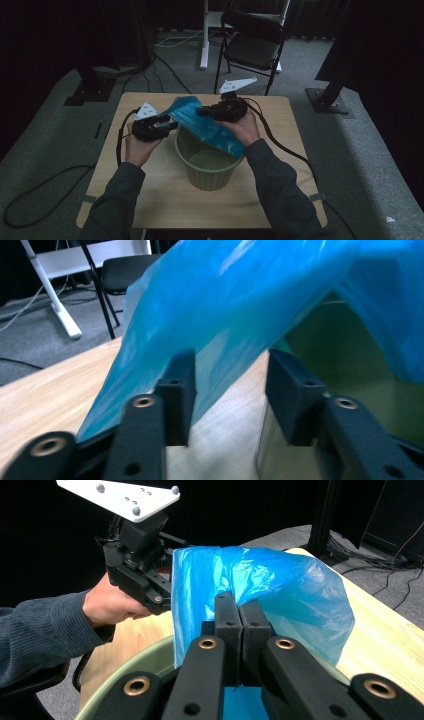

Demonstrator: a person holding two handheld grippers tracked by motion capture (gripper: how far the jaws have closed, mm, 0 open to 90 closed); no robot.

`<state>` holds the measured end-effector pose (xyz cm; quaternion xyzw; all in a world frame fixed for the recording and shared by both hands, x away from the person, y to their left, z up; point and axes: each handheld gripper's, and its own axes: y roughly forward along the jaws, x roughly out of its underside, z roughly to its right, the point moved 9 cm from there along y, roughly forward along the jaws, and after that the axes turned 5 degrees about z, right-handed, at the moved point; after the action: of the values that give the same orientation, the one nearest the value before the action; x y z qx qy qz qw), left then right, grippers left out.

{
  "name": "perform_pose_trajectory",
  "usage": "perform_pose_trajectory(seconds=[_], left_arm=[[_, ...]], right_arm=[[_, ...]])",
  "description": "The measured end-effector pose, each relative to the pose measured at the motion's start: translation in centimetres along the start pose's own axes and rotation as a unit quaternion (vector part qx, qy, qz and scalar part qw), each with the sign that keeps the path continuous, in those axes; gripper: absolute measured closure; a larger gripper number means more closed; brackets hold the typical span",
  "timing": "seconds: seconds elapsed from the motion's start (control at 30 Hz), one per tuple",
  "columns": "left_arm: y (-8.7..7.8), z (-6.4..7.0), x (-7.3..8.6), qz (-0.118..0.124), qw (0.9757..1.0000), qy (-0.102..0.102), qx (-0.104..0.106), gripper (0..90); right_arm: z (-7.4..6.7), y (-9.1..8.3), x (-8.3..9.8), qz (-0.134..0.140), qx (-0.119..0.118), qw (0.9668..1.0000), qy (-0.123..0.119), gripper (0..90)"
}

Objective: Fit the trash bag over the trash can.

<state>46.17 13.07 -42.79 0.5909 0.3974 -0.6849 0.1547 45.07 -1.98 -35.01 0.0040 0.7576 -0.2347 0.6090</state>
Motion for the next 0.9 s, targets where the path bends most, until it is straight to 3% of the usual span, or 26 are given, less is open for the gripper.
perform_pose_trajectory(seconds=[0.1, 0.2, 0.4, 0.47, 0.53, 0.73, 0.9], left_arm=[[0.1, -0.1, -0.6, 0.005, 0.9996, 0.016, -0.021, 76.5], [-0.2, -0.3, -1.0, 0.012, 0.9992, 0.02, -0.033, 88.2], [-1.0, -0.8, -1.2, 0.021, 0.9988, 0.014, -0.043, 89.4], [-1.2, -0.8, -1.4, 0.023, 0.9988, 0.015, -0.041, 89.3], [-1.3, -0.7, -1.5, 0.023, 0.9987, 0.019, -0.04, 89.4], [-0.9, -0.1, -1.5, 0.022, 0.9988, 0.025, -0.036, 89.4], [-0.8, 0.1, -1.6, 0.021, 0.9987, 0.029, -0.035, 89.4]], right_arm=[[-0.1, 0.0, 0.0, -0.001, -0.001, 1.0, -0.002, 88.9], [-0.2, 0.0, 0.4, -0.011, -0.002, 0.9999, -0.005, 88.6], [-1.2, 1.0, 1.0, -0.018, -0.02, 0.9996, -0.005, 87.1], [-1.2, 1.1, 1.0, -0.021, -0.015, 0.9996, -0.014, 73.3], [-1.1, 0.8, 0.9, -0.027, -0.013, 0.9993, -0.023, 65.6], [-0.8, -0.2, 0.2, -0.032, 0.016, 0.9981, -0.05, 51.3], [-0.4, -1.1, -0.3, -0.03, 0.045, 0.9963, -0.067, 44.7]])
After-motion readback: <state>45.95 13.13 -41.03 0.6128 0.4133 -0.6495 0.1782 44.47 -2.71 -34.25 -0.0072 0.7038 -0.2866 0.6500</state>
